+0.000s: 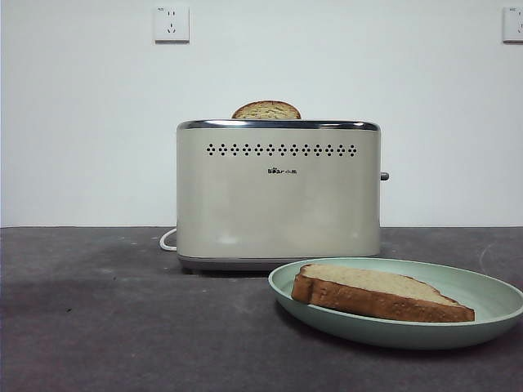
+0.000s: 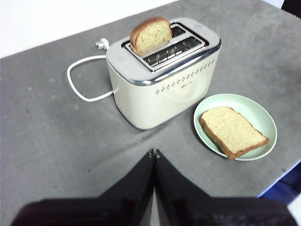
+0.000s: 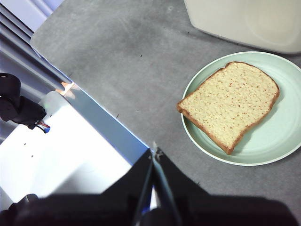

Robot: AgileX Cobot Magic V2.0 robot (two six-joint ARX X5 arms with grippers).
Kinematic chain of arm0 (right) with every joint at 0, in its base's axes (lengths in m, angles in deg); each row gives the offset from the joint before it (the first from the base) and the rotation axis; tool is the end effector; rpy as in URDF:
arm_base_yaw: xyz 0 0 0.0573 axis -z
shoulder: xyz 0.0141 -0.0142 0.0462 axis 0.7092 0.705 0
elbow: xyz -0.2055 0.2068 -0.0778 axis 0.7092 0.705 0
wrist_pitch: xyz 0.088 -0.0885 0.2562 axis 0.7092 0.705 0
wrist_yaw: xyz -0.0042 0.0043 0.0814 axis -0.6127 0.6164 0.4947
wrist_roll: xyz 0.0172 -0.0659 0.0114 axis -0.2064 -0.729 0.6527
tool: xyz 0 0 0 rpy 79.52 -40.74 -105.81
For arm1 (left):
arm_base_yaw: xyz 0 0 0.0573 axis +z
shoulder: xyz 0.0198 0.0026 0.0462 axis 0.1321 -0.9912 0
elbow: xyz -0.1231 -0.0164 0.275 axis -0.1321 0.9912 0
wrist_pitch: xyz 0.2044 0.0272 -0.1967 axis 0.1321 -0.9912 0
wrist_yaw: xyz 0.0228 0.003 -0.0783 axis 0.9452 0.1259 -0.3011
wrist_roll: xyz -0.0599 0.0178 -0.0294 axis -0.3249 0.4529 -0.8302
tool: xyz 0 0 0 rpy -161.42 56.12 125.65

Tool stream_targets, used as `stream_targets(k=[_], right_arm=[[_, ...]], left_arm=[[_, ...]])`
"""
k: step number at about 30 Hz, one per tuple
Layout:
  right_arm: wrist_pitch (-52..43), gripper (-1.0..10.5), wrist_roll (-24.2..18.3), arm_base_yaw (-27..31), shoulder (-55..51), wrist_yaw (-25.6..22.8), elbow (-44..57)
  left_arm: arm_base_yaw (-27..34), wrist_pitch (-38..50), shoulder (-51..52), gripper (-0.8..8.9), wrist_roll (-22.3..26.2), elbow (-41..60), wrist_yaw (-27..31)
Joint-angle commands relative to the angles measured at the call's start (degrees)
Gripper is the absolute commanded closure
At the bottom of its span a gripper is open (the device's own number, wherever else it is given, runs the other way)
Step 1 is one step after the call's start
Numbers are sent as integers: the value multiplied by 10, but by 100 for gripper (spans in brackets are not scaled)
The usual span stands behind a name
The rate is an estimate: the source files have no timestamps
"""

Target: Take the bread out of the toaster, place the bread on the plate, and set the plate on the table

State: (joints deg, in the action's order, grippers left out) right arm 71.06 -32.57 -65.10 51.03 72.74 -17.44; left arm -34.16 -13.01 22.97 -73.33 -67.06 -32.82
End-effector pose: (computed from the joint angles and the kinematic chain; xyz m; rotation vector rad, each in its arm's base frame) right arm 0.0867 0.0604 0.3473 0.0445 0.7772 0.8653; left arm 0.0862 -0.0466 0.4538 0.1509 0.5163 -0.5216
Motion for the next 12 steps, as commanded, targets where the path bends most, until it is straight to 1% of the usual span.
stream_targets(k=[1,12], right_arm=[[-3,945,-3,-1,-1,-1,3],[-3,945,-3,-1,-1,-2,3]], left_arm=[[0,-9,1,821,1,0,2],[0,-18,1,821,1,0,2]])
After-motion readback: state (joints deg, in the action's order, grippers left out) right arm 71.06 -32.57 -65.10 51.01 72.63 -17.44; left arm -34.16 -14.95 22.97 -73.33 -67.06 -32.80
